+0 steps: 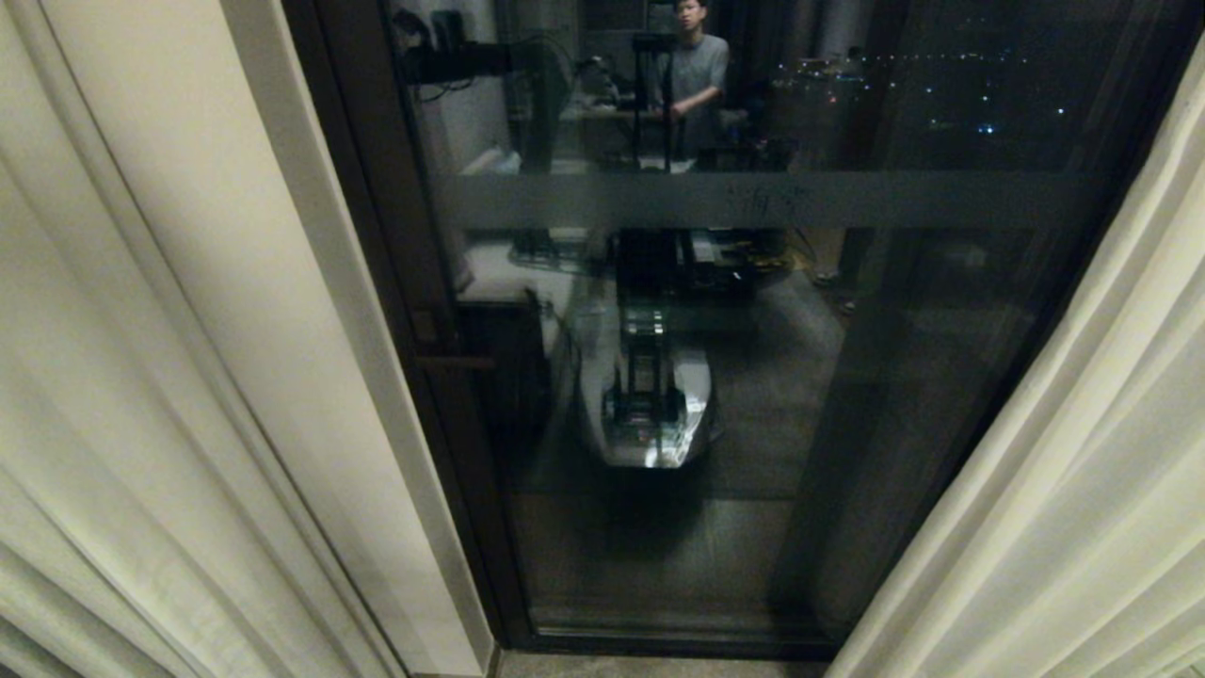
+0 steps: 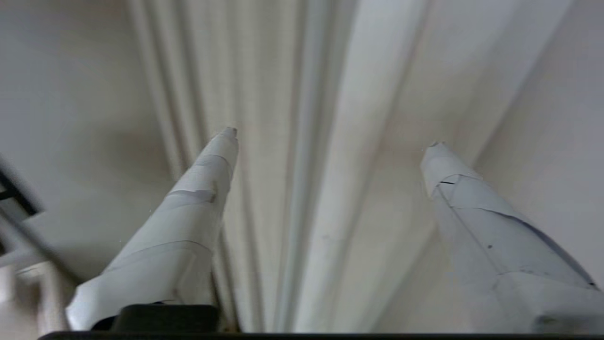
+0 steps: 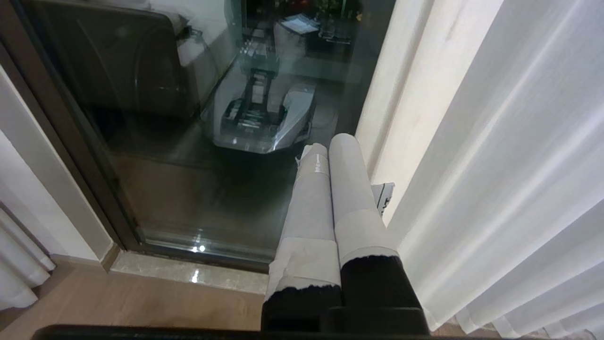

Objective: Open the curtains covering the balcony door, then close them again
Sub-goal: Close the inner curtains on both sides

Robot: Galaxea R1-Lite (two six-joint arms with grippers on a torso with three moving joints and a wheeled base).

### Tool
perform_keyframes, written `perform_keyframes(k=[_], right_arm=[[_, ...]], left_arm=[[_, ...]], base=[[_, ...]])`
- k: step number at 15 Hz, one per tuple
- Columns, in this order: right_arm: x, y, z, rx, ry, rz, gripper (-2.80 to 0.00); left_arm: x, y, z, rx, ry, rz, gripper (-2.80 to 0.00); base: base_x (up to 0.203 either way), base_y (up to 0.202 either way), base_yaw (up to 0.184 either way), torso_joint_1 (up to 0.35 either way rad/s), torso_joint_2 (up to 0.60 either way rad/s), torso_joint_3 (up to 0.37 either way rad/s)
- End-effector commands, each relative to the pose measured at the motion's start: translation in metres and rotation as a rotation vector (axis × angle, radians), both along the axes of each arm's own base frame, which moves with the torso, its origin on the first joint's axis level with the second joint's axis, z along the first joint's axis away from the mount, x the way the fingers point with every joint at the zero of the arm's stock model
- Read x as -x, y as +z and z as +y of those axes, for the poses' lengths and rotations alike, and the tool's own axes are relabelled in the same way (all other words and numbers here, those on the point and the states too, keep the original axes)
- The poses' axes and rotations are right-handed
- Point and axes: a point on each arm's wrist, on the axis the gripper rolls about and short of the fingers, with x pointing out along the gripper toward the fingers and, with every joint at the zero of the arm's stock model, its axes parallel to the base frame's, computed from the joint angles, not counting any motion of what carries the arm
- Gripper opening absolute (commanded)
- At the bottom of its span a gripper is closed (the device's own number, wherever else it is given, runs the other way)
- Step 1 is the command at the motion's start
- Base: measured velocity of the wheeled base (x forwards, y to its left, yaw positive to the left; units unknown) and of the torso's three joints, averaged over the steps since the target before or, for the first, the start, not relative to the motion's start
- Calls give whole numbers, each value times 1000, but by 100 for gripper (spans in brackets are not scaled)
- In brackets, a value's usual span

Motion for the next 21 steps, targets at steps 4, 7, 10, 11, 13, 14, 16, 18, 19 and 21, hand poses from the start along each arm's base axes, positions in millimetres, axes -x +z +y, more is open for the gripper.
perform_keyframes(k=[4,7,10,11,13,14,16,18,19,21], right_arm=[[-1,0,0,1,1,19,-280],[-2,0,0,1,1,25,-280],[-2,0,0,1,-2,27,-280],[-2,0,0,1,-2,27,-280],[-2,1,0,1,-2,29,-280],[-2,1,0,1,-2,29,-280],[-2,1,0,1,-2,29,-280],[-2,1,0,1,-2,29,-280],[-2,1,0,1,-2,29,-280],[-2,1,0,1,-2,29,-280]], left_arm=[[-31,-3,25,53,-91,13,0],[-47,-1,38,58,-105,12,0],[-69,-1,54,24,-134,-32,0],[-76,-1,59,14,-140,-44,0],[-88,-4,67,14,-169,-45,0],[-93,-7,71,16,-176,-44,0],[-104,-11,78,10,-183,-51,0],[-111,-14,82,8,-210,-54,0],[-114,-16,84,12,-229,-51,0],[-124,-21,91,15,-244,-49,0]], base=[[0,0,0,0,0,0],[0,0,0,0,0,0],[0,0,0,0,0,0],[0,0,0,0,0,0],[0,0,0,0,0,0],[0,0,0,0,0,0],[0,0,0,0,0,0],[0,0,0,0,0,0],[0,0,0,0,0,0],[0,0,0,0,0,0]])
